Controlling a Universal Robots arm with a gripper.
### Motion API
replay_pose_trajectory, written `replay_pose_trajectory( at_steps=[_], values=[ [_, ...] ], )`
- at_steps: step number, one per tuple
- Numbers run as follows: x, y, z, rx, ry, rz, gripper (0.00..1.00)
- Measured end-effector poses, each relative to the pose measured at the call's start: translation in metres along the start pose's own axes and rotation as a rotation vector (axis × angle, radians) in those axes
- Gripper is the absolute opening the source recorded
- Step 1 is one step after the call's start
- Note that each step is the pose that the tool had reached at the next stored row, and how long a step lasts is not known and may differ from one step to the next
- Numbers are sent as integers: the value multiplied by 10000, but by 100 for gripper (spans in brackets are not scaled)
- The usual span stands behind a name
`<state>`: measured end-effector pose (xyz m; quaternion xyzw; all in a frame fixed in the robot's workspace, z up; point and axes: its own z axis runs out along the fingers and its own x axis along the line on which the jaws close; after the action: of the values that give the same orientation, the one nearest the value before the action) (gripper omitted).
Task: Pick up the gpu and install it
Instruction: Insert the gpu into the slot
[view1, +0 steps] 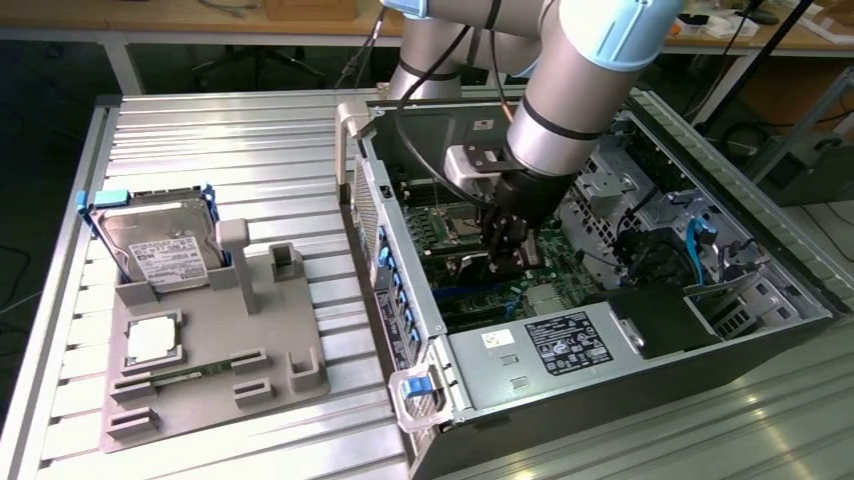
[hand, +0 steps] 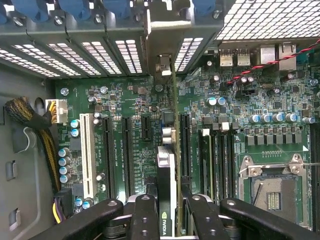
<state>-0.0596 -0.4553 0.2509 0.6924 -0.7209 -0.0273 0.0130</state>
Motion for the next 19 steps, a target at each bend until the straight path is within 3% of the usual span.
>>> replay_pose_trajectory(
  at_steps=[19],
  values=[
    [-30,-28,15,-1,9,6,27]
  ],
)
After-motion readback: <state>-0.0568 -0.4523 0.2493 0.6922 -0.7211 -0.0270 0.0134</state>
